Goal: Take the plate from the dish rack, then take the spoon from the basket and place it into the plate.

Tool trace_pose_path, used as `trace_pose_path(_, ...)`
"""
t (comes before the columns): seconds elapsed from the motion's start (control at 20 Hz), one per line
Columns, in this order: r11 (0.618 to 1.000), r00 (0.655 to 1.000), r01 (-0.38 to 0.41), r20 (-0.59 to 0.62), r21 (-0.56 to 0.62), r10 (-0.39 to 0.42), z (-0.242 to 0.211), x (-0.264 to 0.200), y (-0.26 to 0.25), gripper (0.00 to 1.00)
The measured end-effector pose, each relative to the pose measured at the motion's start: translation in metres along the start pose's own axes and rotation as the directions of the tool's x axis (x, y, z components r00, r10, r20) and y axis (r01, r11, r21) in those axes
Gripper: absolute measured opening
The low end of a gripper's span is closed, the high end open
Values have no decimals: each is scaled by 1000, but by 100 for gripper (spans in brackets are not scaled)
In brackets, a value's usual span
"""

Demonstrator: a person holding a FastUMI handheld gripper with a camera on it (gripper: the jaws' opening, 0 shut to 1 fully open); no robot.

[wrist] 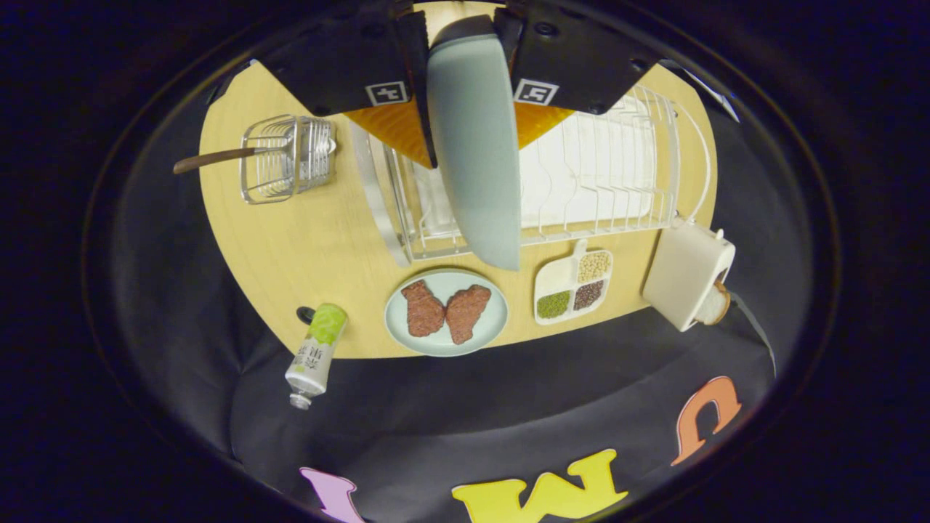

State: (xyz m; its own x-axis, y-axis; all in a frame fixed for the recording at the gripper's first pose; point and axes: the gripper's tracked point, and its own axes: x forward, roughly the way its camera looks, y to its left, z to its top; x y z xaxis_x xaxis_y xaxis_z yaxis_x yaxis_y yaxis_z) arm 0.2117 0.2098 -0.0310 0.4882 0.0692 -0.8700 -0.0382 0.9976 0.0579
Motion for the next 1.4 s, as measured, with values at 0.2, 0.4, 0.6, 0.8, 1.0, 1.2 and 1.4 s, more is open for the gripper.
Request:
trace_pose_path(0.2,998,999,49,8,-32,-48,0,-8,2,39)
trace_pose_path(0.4,997,998,64,12,-44,-63,3,-9,2,39)
trace_pose_path(0.6,990,993,106,67,-98,-99,16,-26,-4,38)
trace_pose_path(0.8,995,993,-15,112,-98,26,-2,-64,4,36)
trace_pose_path(1.0,985,980,-156,111,-77,164,-70,-84,-30,36)
trace_pose_path(1.2,964,958,-265,119,10,262,-142,-78,-77,36)
trace_pose_path(1.4,916,919,-391,94,85,384,-200,-52,-93,36)
